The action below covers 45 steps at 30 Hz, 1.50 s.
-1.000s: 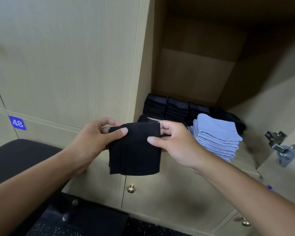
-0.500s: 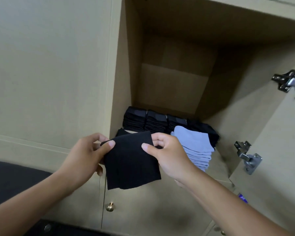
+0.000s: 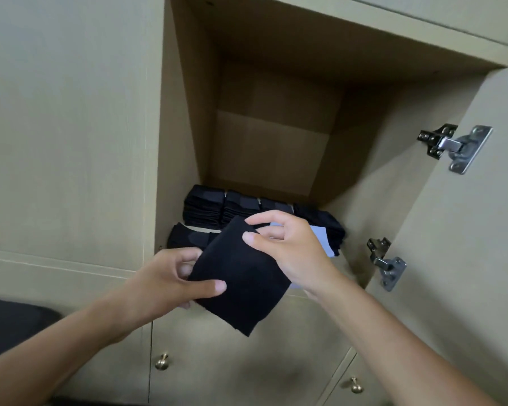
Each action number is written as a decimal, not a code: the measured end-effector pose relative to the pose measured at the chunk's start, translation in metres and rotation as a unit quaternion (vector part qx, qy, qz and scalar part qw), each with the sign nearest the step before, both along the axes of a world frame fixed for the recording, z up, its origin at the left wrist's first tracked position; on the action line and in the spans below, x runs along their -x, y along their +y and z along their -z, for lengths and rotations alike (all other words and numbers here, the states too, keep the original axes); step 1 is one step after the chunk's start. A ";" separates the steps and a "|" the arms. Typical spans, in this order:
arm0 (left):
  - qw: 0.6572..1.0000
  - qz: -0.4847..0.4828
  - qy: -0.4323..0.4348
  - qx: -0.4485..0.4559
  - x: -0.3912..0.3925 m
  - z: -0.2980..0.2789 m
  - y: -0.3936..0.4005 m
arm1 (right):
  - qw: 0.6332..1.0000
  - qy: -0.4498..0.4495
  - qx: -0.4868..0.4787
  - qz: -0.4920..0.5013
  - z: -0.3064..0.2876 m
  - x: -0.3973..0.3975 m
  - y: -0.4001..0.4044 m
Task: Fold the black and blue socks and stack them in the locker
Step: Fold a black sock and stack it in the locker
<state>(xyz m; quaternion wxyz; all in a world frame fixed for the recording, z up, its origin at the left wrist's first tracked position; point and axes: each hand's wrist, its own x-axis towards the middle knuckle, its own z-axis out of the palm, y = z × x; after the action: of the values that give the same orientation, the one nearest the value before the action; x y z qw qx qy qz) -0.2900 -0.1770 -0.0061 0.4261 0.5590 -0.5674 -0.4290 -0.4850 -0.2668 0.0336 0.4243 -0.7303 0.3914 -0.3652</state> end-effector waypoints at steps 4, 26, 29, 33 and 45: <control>0.998 0.035 0.056 0.019 0.011 -0.004 0.002 | 0.996 0.044 0.015 -0.078 -0.003 0.003 0.002; 0.925 -0.247 0.245 0.151 -0.004 -0.007 -0.015 | 0.948 -0.142 -0.279 -0.062 0.015 -0.017 0.005; 0.936 -0.215 0.208 0.187 -0.007 -0.009 -0.012 | 0.946 -0.196 -0.256 0.000 0.012 -0.014 0.000; 0.968 -0.128 0.103 0.189 -0.007 -0.004 -0.010 | 0.973 -0.170 -0.141 0.071 0.018 -0.011 -0.008; 0.974 -0.138 0.068 0.167 0.005 0.013 -0.020 | 0.998 -0.005 -0.043 -0.046 -0.003 0.006 -0.006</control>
<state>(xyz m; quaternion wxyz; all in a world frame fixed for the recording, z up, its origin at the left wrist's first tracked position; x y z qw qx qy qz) -0.2948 -0.1966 -0.0187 0.6063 0.5219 -0.5183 -0.3022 -0.4906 -0.2723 0.0364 0.4739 -0.7267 0.3705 -0.3318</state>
